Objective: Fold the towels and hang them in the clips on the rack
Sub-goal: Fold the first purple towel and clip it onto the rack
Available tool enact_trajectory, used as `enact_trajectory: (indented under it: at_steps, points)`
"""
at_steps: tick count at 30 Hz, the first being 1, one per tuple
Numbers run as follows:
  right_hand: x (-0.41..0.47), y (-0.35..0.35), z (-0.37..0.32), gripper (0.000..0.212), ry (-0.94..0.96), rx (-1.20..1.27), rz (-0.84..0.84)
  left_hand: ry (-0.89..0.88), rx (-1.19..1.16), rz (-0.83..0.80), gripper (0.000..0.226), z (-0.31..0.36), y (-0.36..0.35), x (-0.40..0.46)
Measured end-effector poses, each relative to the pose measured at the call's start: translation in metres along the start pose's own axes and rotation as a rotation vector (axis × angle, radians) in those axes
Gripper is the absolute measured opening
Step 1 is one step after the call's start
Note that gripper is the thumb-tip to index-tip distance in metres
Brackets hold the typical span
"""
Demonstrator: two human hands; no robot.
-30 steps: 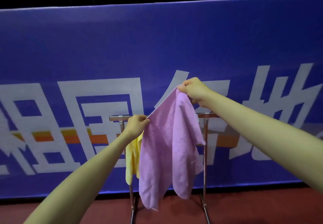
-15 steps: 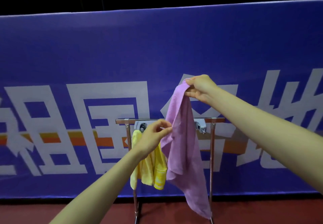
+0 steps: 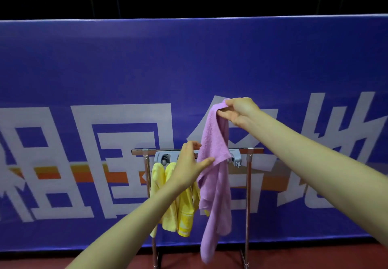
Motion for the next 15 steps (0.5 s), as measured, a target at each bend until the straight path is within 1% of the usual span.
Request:
enact_trajectory:
  at_steps: [3, 5, 6, 8, 10, 12, 15]
  points:
    - [0.001, 0.0, -0.001, 0.019, -0.021, 0.084, 0.002, -0.092, 0.18, -0.007, 0.081, 0.007, -0.01, -0.005]
    - [0.0, -0.001, -0.003, 0.019, -0.029, 0.149, 0.009, -0.124, 0.284, -0.015, 0.089, 0.006, -0.016, -0.009]
    - [0.001, -0.002, -0.003, 0.019, -0.033, 0.178, 0.011, -0.135, 0.319, 0.0, 0.089, 0.005, -0.017, -0.009]
    - [0.0, -0.004, -0.003, 0.018, -0.052, 0.213, 0.009, -0.14, 0.309, 0.055, 0.082, 0.003, -0.015, -0.011]
    - [0.002, -0.004, -0.002, 0.018, -0.056, 0.24, 0.006, -0.1, 0.231, 0.109, 0.069, 0.001, -0.01, -0.012]
    - [-0.004, -0.008, -0.005, 0.018, -0.046, 0.248, 0.008, -0.041, 0.116, 0.132, 0.054, 0.0, -0.005, -0.011]
    - [-0.003, -0.007, -0.003, 0.017, -0.03, 0.261, 0.023, -0.027, -0.036, 0.118, 0.023, 0.006, -0.002, -0.008]
Point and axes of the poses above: each hand's wrist, its own x-axis towards the middle knuckle, its own y-axis out of the back of the hand, z = x × y, the point moved 9 cm from there along x, towards the middle knuckle, and after that the axes turned 2 degrees about y, right-handed, at the moved point
